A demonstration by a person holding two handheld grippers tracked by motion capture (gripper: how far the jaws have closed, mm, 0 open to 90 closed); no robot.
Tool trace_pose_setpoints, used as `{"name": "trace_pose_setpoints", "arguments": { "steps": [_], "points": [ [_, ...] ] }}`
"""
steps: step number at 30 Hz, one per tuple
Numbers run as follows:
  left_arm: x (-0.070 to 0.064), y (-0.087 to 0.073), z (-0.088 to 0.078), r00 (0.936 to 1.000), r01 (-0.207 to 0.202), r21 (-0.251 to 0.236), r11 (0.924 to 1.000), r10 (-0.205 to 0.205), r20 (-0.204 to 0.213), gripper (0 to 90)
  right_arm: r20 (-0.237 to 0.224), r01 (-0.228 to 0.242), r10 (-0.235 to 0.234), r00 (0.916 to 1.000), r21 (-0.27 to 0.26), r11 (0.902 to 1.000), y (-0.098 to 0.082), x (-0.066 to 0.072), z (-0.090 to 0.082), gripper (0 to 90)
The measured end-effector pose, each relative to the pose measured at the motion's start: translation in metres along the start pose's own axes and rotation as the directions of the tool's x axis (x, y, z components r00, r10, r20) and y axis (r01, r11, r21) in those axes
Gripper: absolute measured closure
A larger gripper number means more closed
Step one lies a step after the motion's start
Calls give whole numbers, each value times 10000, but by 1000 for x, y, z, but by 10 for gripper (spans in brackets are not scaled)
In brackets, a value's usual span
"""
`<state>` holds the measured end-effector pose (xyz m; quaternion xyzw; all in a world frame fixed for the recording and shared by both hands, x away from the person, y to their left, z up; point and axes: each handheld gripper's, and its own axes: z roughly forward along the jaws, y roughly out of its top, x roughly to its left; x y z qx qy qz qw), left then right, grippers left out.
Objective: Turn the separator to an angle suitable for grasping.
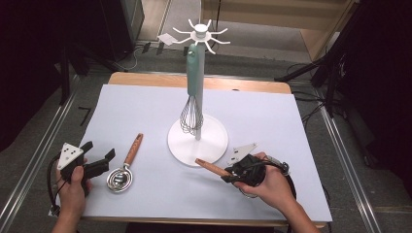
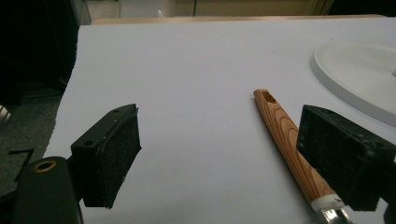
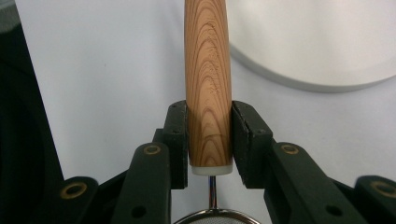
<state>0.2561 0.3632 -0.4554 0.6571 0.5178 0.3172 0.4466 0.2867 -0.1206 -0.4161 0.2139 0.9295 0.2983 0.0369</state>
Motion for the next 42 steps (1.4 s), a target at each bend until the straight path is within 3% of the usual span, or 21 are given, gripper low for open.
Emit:
{"name": "trace_pose_setpoints", "arguments": {
  "steps": [2, 5, 6, 9, 14, 20, 21, 22, 23, 25, 27, 28, 33, 39, 40, 42],
  "points": [
    [-1, 0, 0, 10000, -3, -53, 10000, 3, -3, 142, -20, -157, 157, 9999, -514, 9986, -1, -3, -7, 708],
    [-1, 0, 0, 10000, -56, -51, 10000, 56, 4, 142, -113, -314, 306, 9995, -805, 9963, -1, -5, -11, 709],
    [-1, 0, 0, 10000, -78, -92, 9999, 78, 15, 142, -163, -461, 444, 9989, -1238, 9912, -2, -7, -16, 709],
    [-1, 0, 0, 10000, -74, -87, 9999, 74, 4, 142, -242, -547, 513, 9984, -1694, 9840, -2, -10, -23, 708],
    [-1, 0, 0, 10000, -89, -82, 9999, 89, -8, 142, -252, -603, 562, 9981, -2155, 9746, -2, -12, -32, 708],
    [-1, 0, 0, 10000, -89, -96, 9999, 88, -27, 142, -221, -690, 654, 9976, -2958, 9527, -3, -15, -46, 708],
    [-1, 0, 0, 10000, -89, -96, 9999, 88, -27, 142, -221, -690, 654, 9976, -2958, 9527, -3, -15, -46, 708],
    [-1, 0, 0, 10000, -88, -113, 9999, 88, -3, 142, -198, -724, 698, 9974, -3242, 9432, -3, -16, -51, 708],
    [-1, 0, 0, 10000, -88, -113, 9999, 88, -3, 142, -198, -724, 698, 9974, -3242, 9432, -3, -16, -51, 708],
    [-2, 0, 0, 9999, -125, -144, 9998, 125, 12, 142, -214, -776, 749, 9970, -3665, 9272, -4, -18, -58, 708],
    [-2, 0, -1, 9999, -142, -152, 9998, 142, 5, 142, -283, -806, 755, 9967, -3764, 9230, -4, -19, -60, 708],
    [-2, 0, -1, 9999, -153, -169, 9997, 154, 18, 142, -327, -873, 809, 9962, -3952, 9145, -5, -19, -64, 709],
    [-2, 0, -1, 9999, -170, -166, 9997, 170, -10, 142, -206, -854, 851, 9962, -4440, 8919, -6, -20, -70, 708],
    [-2, -1, -1, 9998, -196, -156, 9997, 196, -7, 142, -181, -890, 913, 9957, -4738, 8762, -6, -22, -76, 708],
    [-2, -1, -1, 9998, -212, -144, 9997, 212, -3, 142, -136, -896, 953, 9954, -4914, 8663, -6, -22, -80, 709],
    [-2, -1, -1, 9998, -202, -138, 9997, 202, -13, 142, -155, -917, 972, 9951, -5041, 8588, -6, -23, -83, 709]
  ]
}}
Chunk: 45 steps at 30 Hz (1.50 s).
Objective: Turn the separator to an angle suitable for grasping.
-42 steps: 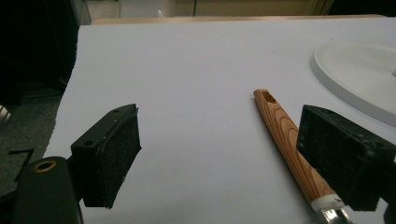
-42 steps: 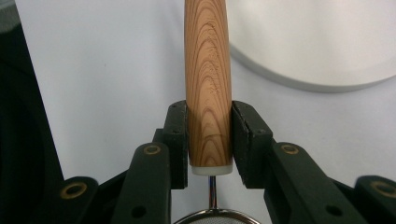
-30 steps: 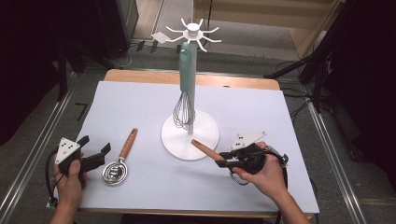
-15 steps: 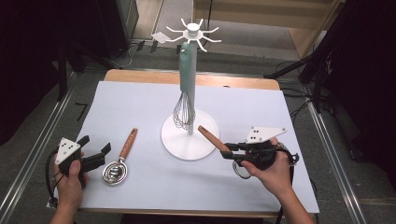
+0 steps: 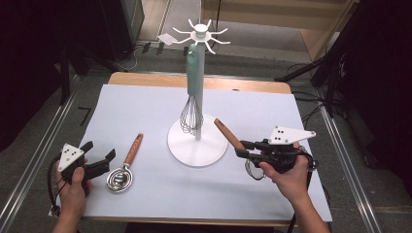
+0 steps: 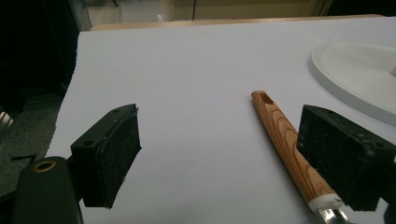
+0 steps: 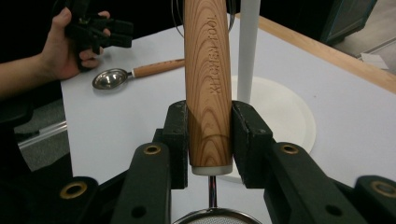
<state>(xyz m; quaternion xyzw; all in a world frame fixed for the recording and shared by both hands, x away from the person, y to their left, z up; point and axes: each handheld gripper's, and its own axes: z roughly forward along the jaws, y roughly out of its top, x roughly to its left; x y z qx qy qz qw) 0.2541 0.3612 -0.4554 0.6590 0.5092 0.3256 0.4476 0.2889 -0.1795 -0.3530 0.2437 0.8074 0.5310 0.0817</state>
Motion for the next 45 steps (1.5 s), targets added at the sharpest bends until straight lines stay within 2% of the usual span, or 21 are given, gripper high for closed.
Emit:
{"name": "trace_pose_setpoints", "arguments": {
  "steps": [9, 17, 18, 20, 22, 26, 27, 31, 32, 36, 37, 38, 45],
  "points": [
    [0, 0, 0, 10000, -2, -26, 10000, 2, 5, 142, 163, 26, -14, 9999, -711, 9975, 8, -3, -11, 709],
    [0, 0, -1, 10000, -15, -17, 10000, 15, -8, 142, 390, 126, -72, 9992, -1388, 9902, 19, -5, -21, 709],
    [0, 0, -1, 10000, -10, -42, 10000, 10, -9, 142, 454, 102, -25, 9990, -1699, 9854, 22, -6, -24, 709],
    [0, 0, -1, 10000, 0, -60, 10000, 0, -7, 142, 468, 70, 23, 9989, -1966, 9804, 25, -7, -26, 709],
    [0, 0, -1, 10000, 8, -67, 10000, -8, -10, 142, 441, 33, 60, 9990, -2082, 9781, 26, -8, -27, 709],
    [0, 0, -1, 10000, 1, -61, 10000, -1, -4, 142, 483, 32, 96, 9988, -2577, 9662, 35, -10, -31, 709],
    [0, 0, -1, 10000, 1, -61, 10000, -1, -4, 142, 483, 32, 96, 9988, -2577, 9662, 35, -10, -31, 709],
    [0, 0, -1, 10000, 15, -68, 10000, -15, 4, 142, 488, 6, 149, 9987, -3033, 9529, 45, -11, -32, 709],
    [0, 0, -1, 10000, 25, -84, 10000, -25, 8, 142, 488, 6, 149, 9987, -3033, 9529, 45, -11, -32, 709],
    [0, 0, -1, 10000, 20, -94, 10000, -19, 26, 142, 440, 30, 126, 9990, -3376, 9413, 55, -11, -31, 709],
    [0, 0, -1, 10000, 20, -94, 10000, -19, 26, 142, 440, 30, 126, 9990, -3376, 9413, 55, -11, -31, 709],
    [0, 0, -1, 10000, 12, -103, 9999, -11, 41, 142, 487, 52, 126, 9987, -3495, 9369, 58, -10, -31, 709],
    [0, 0, 0, 10000, 13, -108, 9999, -12, 61, 142, 570, 120, 109, 9983, -3863, 9223, 68, -9, -30, 709]
  ]
}}
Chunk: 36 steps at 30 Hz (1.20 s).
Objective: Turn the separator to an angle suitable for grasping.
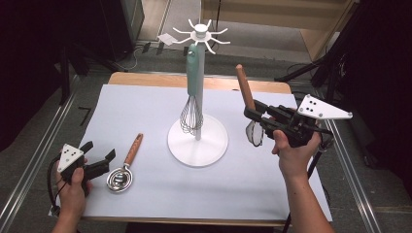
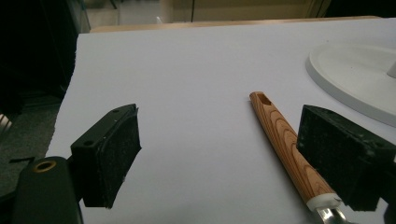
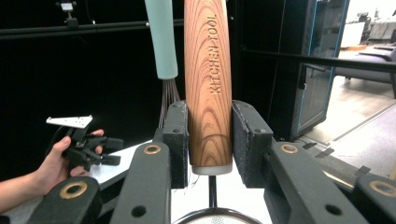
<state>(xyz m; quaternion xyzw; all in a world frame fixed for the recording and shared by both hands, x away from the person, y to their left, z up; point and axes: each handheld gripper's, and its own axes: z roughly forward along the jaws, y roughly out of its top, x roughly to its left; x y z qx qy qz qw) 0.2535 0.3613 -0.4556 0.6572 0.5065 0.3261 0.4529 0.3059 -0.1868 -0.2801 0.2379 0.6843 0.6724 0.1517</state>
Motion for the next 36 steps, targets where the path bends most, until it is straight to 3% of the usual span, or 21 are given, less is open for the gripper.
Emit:
{"name": "trace_pose_setpoints", "arguments": {
  "steps": [17, 36],
  "points": [
    [0, 0, 0, 10000, -9, 4, 10000, 9, 25, 142, 27, -6, 8, 10000, -606, 9982, 22, -2, 14, 709],
    [0, 0, 0, 10000, -14, -23, 10000, 14, 33, 142, 207, -73, 93, 9997, -925, 9957, 31, -7, 32, 709]
  ]
}}
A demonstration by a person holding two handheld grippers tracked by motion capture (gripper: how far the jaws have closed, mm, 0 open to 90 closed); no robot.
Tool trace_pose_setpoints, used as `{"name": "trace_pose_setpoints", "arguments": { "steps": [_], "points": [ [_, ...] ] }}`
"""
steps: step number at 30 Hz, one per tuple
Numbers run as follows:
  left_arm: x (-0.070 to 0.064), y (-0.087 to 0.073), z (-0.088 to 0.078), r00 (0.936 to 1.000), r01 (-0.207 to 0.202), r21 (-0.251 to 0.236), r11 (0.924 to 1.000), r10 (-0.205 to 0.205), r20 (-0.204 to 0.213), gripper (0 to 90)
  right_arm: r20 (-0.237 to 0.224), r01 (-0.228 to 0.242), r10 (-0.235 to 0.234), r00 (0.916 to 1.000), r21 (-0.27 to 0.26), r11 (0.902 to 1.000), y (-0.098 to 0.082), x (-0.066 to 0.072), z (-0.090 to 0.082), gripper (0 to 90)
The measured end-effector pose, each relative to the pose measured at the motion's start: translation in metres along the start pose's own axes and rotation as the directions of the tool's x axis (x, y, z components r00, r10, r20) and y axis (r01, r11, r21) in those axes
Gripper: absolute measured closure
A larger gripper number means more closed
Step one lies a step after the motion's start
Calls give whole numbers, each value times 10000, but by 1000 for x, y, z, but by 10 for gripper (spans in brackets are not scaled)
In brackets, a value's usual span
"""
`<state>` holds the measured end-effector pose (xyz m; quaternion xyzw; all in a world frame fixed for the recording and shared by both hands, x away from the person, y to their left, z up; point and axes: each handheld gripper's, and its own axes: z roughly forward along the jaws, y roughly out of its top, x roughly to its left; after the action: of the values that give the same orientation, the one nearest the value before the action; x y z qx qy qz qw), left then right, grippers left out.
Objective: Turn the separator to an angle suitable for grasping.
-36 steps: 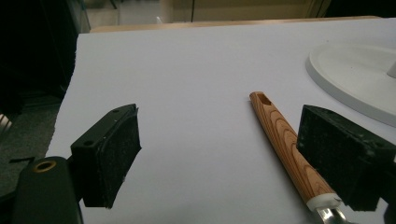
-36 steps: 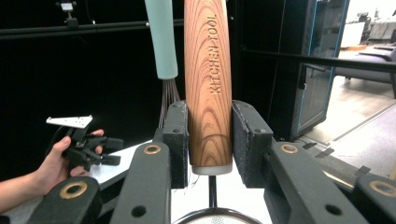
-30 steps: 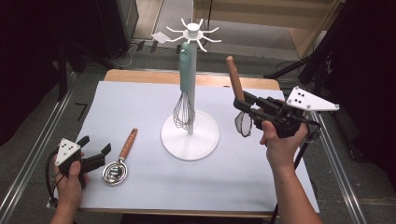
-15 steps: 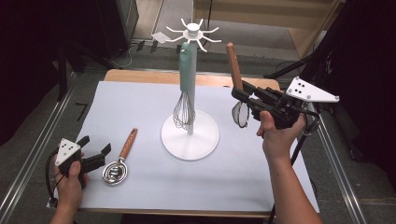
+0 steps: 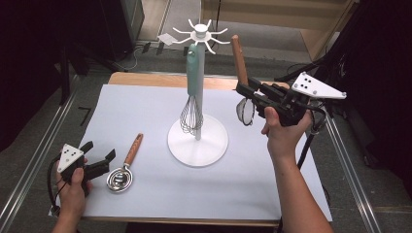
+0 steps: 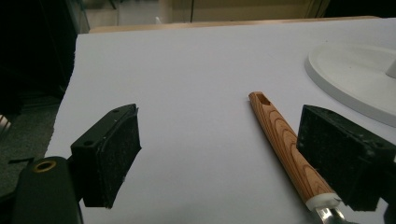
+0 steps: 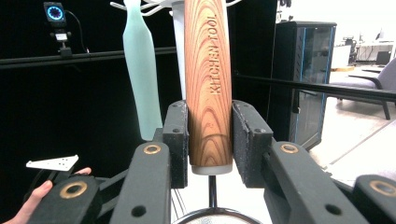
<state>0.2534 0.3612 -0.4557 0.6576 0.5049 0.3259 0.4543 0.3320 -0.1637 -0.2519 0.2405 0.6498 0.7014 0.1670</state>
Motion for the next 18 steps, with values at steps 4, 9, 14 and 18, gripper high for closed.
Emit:
{"name": "trace_pose_setpoints", "arguments": {
  "steps": [4, 9, 14, 18],
  "points": [
    [0, 0, 0, 10000, -28, 11, 10000, 28, 12, 142, -35, -26, 26, 10000, -47, 10000, 1, -1, 3, 709],
    [0, 0, 0, 10000, -33, 24, 10000, 33, 8, 142, -75, -82, 82, 9999, 7, 10000, -1, 0, 7, 709],
    [0, 0, 0, 10000, -57, 38, 10000, 57, 12, 142, -118, -68, 68, 9999, -48, 10000, -2, 0, 10, 709],
    [0, 0, 0, 10000, -58, 33, 10000, 58, 6, 142, -105, -66, 66, 9999, -20, 10000, -3, 1, 12, 709]
  ]
}}
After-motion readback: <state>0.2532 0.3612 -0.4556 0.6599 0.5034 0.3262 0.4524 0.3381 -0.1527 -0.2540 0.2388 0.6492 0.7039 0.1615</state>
